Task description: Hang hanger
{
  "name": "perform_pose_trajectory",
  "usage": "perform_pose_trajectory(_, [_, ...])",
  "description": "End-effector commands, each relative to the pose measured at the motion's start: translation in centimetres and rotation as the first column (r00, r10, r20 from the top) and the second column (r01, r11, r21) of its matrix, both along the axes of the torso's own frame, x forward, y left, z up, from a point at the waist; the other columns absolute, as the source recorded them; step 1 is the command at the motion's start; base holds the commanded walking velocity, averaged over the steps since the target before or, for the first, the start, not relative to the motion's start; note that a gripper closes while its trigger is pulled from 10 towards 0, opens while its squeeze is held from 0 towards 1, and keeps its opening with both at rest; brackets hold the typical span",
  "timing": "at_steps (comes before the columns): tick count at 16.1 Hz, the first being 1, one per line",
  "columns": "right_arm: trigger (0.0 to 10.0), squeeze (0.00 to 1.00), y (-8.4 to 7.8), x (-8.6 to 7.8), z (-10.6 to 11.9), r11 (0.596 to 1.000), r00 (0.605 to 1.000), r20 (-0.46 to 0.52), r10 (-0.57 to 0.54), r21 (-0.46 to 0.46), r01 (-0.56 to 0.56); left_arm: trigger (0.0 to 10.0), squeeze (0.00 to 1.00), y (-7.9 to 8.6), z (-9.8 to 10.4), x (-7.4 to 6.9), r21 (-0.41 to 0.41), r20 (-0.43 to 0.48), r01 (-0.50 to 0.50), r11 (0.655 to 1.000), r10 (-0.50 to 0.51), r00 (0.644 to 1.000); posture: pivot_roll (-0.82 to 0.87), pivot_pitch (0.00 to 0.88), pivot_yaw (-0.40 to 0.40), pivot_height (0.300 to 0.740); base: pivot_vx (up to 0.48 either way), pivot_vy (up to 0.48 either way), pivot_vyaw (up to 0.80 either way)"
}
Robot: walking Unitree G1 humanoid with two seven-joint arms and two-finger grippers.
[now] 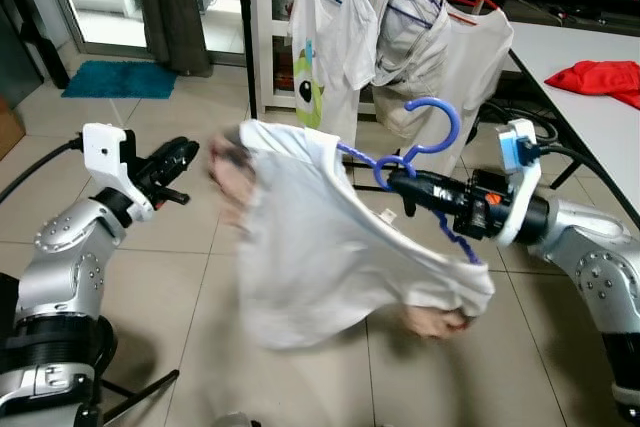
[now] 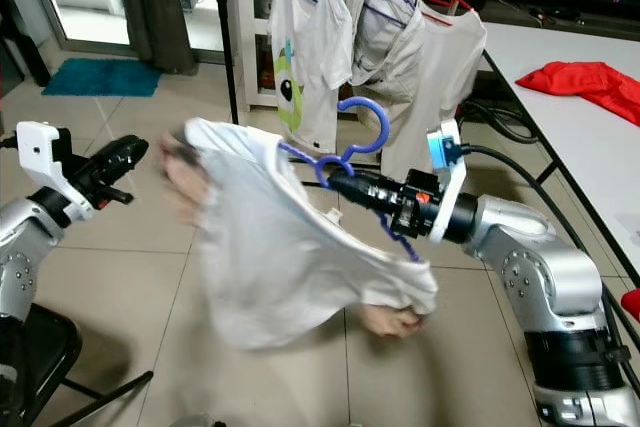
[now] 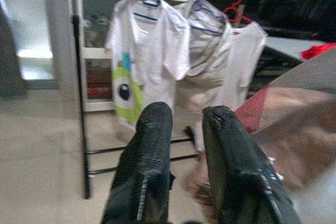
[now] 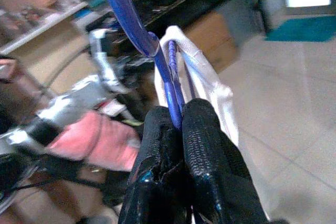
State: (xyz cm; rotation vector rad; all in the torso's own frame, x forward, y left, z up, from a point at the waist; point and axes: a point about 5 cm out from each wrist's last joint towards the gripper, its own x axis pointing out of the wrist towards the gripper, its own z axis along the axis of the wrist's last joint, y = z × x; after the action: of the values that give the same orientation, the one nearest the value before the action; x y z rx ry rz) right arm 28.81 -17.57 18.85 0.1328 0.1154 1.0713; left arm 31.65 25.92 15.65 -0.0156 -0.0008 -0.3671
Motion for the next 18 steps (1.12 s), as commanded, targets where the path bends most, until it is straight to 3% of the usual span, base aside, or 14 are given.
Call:
perform_pose_trajectory(1, [10.0, 0.00, -0.5, 0.8, 0.2, 0.995, 0.996, 0.018, -0.091, -0.047, 0.091, 10.0, 1.00, -0.1, 0.5, 0.3, 0.040, 0.027, -0.012, 0.999, 0.010, 1.000, -0.06, 0.000, -0.053, 0.740, 0.000, 0.000, 0.00])
perform_pose_trajectory(2, [10.0, 0.00, -0.7, 1.6, 0.1, 0.980, 0.982, 0.010, -0.187, -0.065, 0.187, 10.0, 1.00, -0.4, 0.9, 0.3, 0.067, 0.050, -0.006, 0.998, 0.003, 0.999, -0.06, 0.000, -0.053, 0.740, 0.000, 0.000, 0.00])
perform_pose_trajectory(4, [10.0, 0.00, -0.2, 1.9, 0.3, 0.968, 0.970, 0.025, -0.241, -0.062, 0.242, 10.0, 1.00, -2.4, 1.7, 0.4, 0.042, 0.082, 0.060, 0.997, -0.063, 0.995, -0.06, 0.000, -0.057, 0.740, 0.000, 0.000, 0.00])
perform_pose_trajectory(5, [10.0, 0.00, 0.1, 2.1, 0.4, 0.963, 0.965, 0.033, -0.261, -0.057, 0.262, 10.0, 1.00, -3.9, 2.0, 0.5, 0.006, 0.088, 0.113, 0.994, -0.113, 0.990, -0.06, 0.000, -0.057, 0.740, 0.000, 0.000, 0.00])
perform_pose_trajectory(8, [10.0, 0.00, 2.2, 2.7, 0.6, 0.942, 0.940, 0.085, -0.331, -0.022, 0.334, 10.0, 1.00, -11.1, 2.4, 0.9, -0.171, 0.098, 0.292, 0.941, -0.279, 0.955, -0.06, 0.000, -0.063, 0.740, 0.000, 0.000, 0.00])
perform_pose_trajectory(9, [10.0, 0.00, 2.9, 2.9, 0.7, 0.932, 0.928, 0.095, -0.361, 0.000, 0.362, 10.0, 1.00, -13.4, 2.6, 1.2, -0.200, 0.091, 0.340, 0.919, -0.328, 0.940, -0.06, 0.000, -0.063, 0.740, 0.000, 0.000, 0.00])
perform_pose_trajectory(10, [10.0, 0.00, 3.6, 2.9, 0.8, 0.931, 0.926, 0.096, -0.366, 0.030, 0.365, 10.0, 1.00, -15.0, 2.5, 1.7, -0.175, 0.065, 0.355, 0.918, -0.349, 0.935, -0.06, 0.000, -0.062, 0.740, 0.000, 0.000, 0.00])
perform_pose_trajectory(11, [10.0, 0.00, 3.9, 2.8, 0.8, 0.931, 0.926, 0.094, -0.366, 0.039, 0.364, 10.0, 1.00, -15.3, 2.5, 1.8, -0.163, 0.058, 0.352, 0.922, -0.347, 0.936, -0.06, 0.000, -0.062, 0.740, 0.000, 0.000, 0.00])
perform_pose_trajectory(12, [10.0, 0.00, 4.6, 2.7, 1.0, 0.932, 0.928, 0.087, -0.362, 0.072, 0.356, 10.0, 0.24, -16.1, 2.7, 2.4, -0.141, 0.049, 0.334, 0.932, -0.330, 0.943, -0.07, 0.000, -0.061, 0.740, 0.000, 0.000, 0.00])
perform_pose_trajectory(13, [10.0, 0.00, 5.3, 2.6, 1.1, 0.931, 0.930, 0.080, -0.359, 0.102, 0.350, 10.0, 0.00, -16.7, 2.7, 2.8, -0.112, 0.034, 0.309, 0.944, -0.307, 0.951, -0.07, 0.000, -0.058, 0.740, 0.000, 0.000, 0.00])
perform_pose_trajectory(14, [10.0, 0.00, 5.8, 2.4, 1.3, 0.933, 0.934, 0.077, -0.348, 0.126, 0.337, 10.0, 0.00, -17.4, 2.6, 3.0, -0.111, 0.022, 0.299, 0.948, -0.298, 0.954, -0.08, 0.000, -0.055, 0.740, 0.000, 0.000, 0.00])
perform_pose_trajectory(18, [10.0, 0.00, 6.0, 2.2, 1.5, 0.939, 0.943, 0.073, -0.323, 0.150, 0.310, 10.0, 0.00, -17.3, 2.2, 3.6, -0.084, 0.001, 0.227, 0.970, -0.228, 0.974, -0.08, 0.000, -0.058, 0.740, 0.000, 0.000, 0.00])
